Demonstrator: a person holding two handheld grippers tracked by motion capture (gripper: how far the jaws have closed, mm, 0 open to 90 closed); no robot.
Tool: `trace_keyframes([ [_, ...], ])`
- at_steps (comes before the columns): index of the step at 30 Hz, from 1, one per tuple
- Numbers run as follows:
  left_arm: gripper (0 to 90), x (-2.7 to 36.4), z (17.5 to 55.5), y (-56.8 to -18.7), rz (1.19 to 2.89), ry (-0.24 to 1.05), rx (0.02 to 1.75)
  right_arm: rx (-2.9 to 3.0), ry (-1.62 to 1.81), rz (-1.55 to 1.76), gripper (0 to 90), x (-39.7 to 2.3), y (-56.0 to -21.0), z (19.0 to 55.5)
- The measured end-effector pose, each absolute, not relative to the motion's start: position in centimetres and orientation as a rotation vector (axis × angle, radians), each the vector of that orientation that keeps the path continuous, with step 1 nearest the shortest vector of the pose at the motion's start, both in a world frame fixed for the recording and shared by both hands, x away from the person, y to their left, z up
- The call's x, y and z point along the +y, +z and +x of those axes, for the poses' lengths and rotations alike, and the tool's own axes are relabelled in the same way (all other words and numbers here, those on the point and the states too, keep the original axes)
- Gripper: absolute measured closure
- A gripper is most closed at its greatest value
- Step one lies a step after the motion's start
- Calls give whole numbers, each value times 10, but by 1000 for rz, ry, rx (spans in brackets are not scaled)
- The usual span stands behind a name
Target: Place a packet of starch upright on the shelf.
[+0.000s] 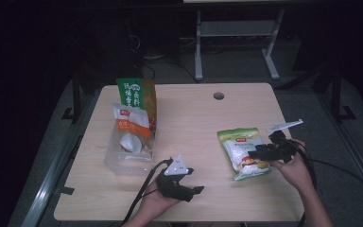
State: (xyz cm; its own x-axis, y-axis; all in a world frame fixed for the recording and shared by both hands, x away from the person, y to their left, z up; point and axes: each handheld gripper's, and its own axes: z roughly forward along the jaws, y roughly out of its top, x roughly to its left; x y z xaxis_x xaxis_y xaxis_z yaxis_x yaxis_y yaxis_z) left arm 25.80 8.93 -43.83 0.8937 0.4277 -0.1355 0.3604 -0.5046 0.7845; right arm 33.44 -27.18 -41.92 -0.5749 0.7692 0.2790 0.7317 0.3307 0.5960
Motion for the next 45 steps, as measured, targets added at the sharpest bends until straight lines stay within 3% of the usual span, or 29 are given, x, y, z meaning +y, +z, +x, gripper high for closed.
trace_keyframes([
  [11,295,56,263,-436,2163,67,494,2535,1186,1548,511,-310,-432,313],
  [13,295,52,263,-435,2160,69,488,2571,1151,1554,479,-306,-436,309],
  [28,290,41,273,-439,2177,68,494,2657,1126,1480,505,-276,-437,285],
  [36,293,32,281,-437,2179,73,488,2458,1135,1558,457,-292,-426,316],
  [45,291,30,287,-438,2180,68,499,2377,993,1775,454,-299,-446,356],
])
